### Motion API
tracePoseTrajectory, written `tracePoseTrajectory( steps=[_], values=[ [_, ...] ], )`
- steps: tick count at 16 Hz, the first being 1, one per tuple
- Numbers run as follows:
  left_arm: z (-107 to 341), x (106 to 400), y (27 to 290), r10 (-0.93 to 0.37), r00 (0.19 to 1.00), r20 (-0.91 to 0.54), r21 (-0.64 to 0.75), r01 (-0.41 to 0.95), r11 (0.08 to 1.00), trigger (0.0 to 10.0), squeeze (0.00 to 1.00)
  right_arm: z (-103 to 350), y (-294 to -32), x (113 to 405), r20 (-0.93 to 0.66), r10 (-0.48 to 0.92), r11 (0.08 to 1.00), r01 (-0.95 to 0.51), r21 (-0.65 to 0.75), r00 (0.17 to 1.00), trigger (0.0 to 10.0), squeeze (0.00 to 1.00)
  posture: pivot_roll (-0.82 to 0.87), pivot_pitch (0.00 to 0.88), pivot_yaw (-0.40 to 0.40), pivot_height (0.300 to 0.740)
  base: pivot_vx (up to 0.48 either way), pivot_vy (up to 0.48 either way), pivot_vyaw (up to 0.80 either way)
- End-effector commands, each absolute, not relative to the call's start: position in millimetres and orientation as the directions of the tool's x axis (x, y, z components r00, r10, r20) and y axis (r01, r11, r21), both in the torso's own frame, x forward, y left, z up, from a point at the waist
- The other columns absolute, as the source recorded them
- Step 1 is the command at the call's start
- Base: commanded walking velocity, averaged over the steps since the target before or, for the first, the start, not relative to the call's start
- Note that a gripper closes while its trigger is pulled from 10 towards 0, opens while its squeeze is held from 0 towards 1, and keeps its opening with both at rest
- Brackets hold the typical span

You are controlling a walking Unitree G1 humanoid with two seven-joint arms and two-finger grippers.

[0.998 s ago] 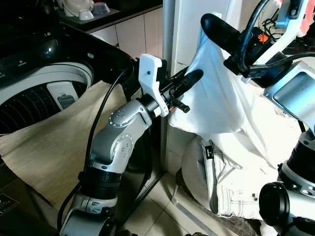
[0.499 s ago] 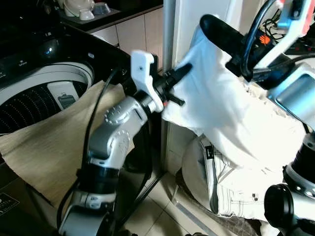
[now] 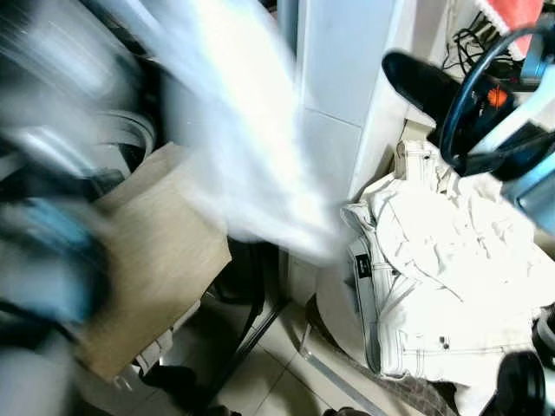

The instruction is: Clothes washing

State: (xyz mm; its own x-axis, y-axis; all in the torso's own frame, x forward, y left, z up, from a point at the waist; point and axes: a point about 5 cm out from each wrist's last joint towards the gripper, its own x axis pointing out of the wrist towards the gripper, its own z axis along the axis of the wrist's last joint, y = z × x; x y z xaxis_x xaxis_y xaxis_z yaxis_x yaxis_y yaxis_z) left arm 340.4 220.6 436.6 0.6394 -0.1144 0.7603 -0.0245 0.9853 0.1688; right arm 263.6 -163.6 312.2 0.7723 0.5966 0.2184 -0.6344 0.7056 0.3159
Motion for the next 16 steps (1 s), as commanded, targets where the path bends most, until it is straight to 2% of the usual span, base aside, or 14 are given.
tracePoseTrajectory(
  steps=[1, 3, 4, 6, 7, 8, 9, 10, 11, 12, 14, 16],
  values=[
    [446, 334, 223, -0.094, 0.586, 0.805, 0.173, -0.08, 0.982, 0.0, 0.0, 315, -160, 262, 0.225, 0.603, 0.708, -0.644, 0.29, 0.765, 10.0, 0.0, -0.13, 0.0, 0.078, 0.74, 0.0, 0.0, 0.0],
    [477, 323, 238, -0.104, 0.538, 0.837, 0.244, -0.196, 0.95, 0.0, 0.0, 312, -158, 263, 0.227, 0.601, 0.707, -0.642, 0.297, 0.766, 10.0, 0.0, -0.11, 0.0, 0.079, 0.74, 0.0, 0.0, 0.0],
    [471, 330, 239, -0.121, 0.583, 0.803, 0.281, -0.193, 0.94, 0.0, 0.0, 310, -155, 263, 0.222, 0.606, 0.704, -0.645, 0.297, 0.764, 10.0, 0.0, -0.1, 0.0, 0.075, 0.74, 0.0, 0.0, 0.0],
    [428, 365, 240, -0.155, 0.756, 0.636, 0.321, -0.077, 0.944, 0.0, 0.0, 301, -147, 264, 0.177, 0.628, 0.71, -0.651, 0.27, 0.758, 10.0, 0.0, -0.09, 0.0, 0.067, 0.74, 0.0, 0.0, 0.0],
    [395, 384, 238, -0.181, 0.847, 0.499, 0.337, 0.003, 0.941, 0.0, 0.0, 295, -143, 264, 0.132, 0.639, 0.72, -0.649, 0.246, 0.758, 10.0, 0.0, -0.1, 0.0, 0.065, 0.74, 0.0, 0.0, 0.0],
    [368, 394, 236, -0.198, 0.904, 0.38, 0.37, 0.047, 0.928, 4.5, 0.0, 287, -139, 264, 0.072, 0.643, 0.737, -0.641, 0.214, 0.763, 10.0, 0.0, -0.1, 0.0, 0.065, 0.74, 0.0, 0.0, 0.0],
    [345, 400, 236, -0.193, 0.941, 0.277, 0.404, 0.068, 0.912, 8.1, 0.0, 279, -136, 264, 0.014, 0.646, 0.749, -0.637, 0.181, 0.763, 10.0, 0.0, -0.1, 0.0, 0.065, 0.74, 0.0, 0.0, 0.0],
    [322, 405, 237, -0.181, 0.97, 0.159, 0.43, 0.097, 0.898, 10.0, 0.0, 271, -131, 262, -0.046, 0.655, 0.751, -0.644, 0.146, 0.754, 10.0, 0.0, -0.1, 0.0, 0.066, 0.74, 0.0, 0.0, 0.0],
    [307, 407, 238, -0.167, 0.982, 0.085, 0.442, 0.113, 0.89, 10.0, 0.0, 264, -127, 259, -0.093, 0.666, 0.745, -0.656, 0.117, 0.74, 10.0, 0.0, -0.1, 0.0, 0.066, 0.74, 0.0, 0.0, 0.0],
    [293, 410, 240, -0.161, 0.987, -0.005, 0.396, 0.15, 0.906, 10.0, 0.0, 255, -121, 252, -0.153, 0.693, 0.719, -0.691, 0.071, 0.705, 10.0, 0.0, -0.11, 0.0, 0.072, 0.74, 0.0, 0.0, 0.0],
    [290, 411, 242, -0.154, 0.987, -0.055, 0.361, 0.163, 0.918, 10.0, 1.0, 251, -119, 248, -0.176, 0.705, 0.703, -0.709, 0.054, 0.687, 10.0, 0.0, -0.12, 0.0, 0.076, 0.74, 0.0, 0.0, 0.0],
    [282, 410, 247, -0.14, 0.977, -0.159, 0.369, 0.19, 0.91, 10.0, 1.0, 248, -120, 247, -0.194, 0.701, 0.705, -0.708, 0.039, 0.686, 10.0, 0.0, -0.12, 0.0, 0.082, 0.74, 0.0, 0.0, 0.0]
  ],
)
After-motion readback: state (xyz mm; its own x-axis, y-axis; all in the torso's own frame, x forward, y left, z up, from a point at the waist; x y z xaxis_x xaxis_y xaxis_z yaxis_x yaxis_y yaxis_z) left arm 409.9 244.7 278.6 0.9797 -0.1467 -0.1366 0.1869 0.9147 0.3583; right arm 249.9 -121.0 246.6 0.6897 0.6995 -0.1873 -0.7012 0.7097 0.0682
